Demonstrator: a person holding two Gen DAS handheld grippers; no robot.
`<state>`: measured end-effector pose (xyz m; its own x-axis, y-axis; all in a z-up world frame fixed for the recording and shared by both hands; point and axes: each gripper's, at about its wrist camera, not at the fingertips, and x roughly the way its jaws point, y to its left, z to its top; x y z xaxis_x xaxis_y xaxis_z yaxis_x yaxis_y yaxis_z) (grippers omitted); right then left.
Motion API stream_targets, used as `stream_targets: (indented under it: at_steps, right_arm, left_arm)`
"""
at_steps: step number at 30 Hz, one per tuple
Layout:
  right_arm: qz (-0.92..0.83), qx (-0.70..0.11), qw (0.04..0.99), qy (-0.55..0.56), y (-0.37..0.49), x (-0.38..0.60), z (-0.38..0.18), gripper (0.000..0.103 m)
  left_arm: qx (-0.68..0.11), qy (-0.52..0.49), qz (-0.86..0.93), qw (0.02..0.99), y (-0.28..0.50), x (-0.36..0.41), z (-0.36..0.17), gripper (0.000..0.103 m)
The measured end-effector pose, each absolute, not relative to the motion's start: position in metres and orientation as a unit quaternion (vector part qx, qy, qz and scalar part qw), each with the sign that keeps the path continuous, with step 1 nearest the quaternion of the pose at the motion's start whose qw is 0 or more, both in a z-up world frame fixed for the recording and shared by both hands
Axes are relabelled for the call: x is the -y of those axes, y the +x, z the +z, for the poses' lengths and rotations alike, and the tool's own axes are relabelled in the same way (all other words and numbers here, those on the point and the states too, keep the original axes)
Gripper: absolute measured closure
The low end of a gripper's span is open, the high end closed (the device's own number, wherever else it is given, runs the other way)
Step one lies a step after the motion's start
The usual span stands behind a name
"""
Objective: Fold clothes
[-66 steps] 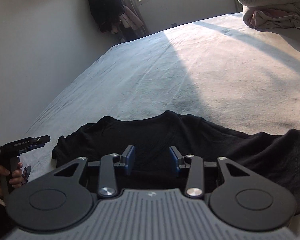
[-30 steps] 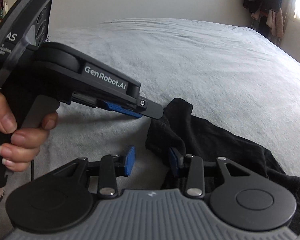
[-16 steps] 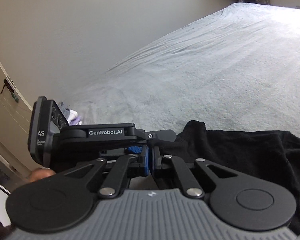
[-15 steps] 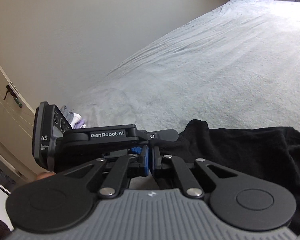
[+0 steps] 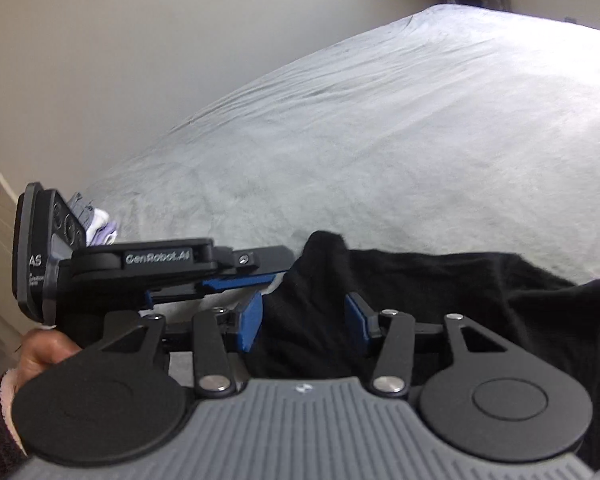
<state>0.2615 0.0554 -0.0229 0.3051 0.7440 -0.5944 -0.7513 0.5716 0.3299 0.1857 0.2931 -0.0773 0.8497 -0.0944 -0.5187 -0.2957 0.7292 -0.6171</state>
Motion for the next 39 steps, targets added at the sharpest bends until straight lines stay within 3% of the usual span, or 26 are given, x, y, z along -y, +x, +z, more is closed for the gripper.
stream_targets:
  at_steps: [5,13,20,22,26,28,35,39]
  right_arm:
    - [0.332,-0.306,0.891,-0.047,0.288,-0.031,-0.029,0.052]
    - [0.288,-0.291,0.911,-0.059,0.303,-0.025,-0.076,0.056]
    - [0.301,-0.287,0.908,-0.044,0.304,-0.017,-0.076,0.062]
    - [0.302,-0.290,0.907,-0.037,0.306,-0.015,-0.076,0.072]
    - [0.306,-0.289,0.906,-0.046,0.303,-0.018,-0.075,0.093]
    - [0.304,-0.283,0.908,-0.050,0.301,-0.020,-0.073,0.099]
    - [0.254,-0.243,0.932,-0.083,0.294,-0.025,-0.070,0.100]
    - [0.245,-0.255,0.928,-0.113,0.297,-0.034,-0.076,0.100]
  left_arm:
    - [-0.244,-0.329,0.067,0.910,0.191,-0.284,-0.084,0.068]
    - [-0.245,-0.288,0.079,0.922,0.204,-0.275,-0.082,0.068]
    - [-0.262,-0.267,0.086,0.923,0.219,-0.275,-0.080,0.069]
    - [-0.281,-0.222,0.089,0.929,0.226,-0.267,-0.076,0.074]
    - [-0.286,-0.159,0.098,0.940,0.233,-0.257,-0.072,0.101]
    - [-0.288,-0.127,0.102,0.944,0.236,-0.253,-0.070,0.101]
    - [-0.231,-0.152,0.127,0.953,0.231,-0.271,-0.061,0.101]
    - [-0.264,-0.153,0.124,0.944,0.244,-0.270,-0.073,0.098]
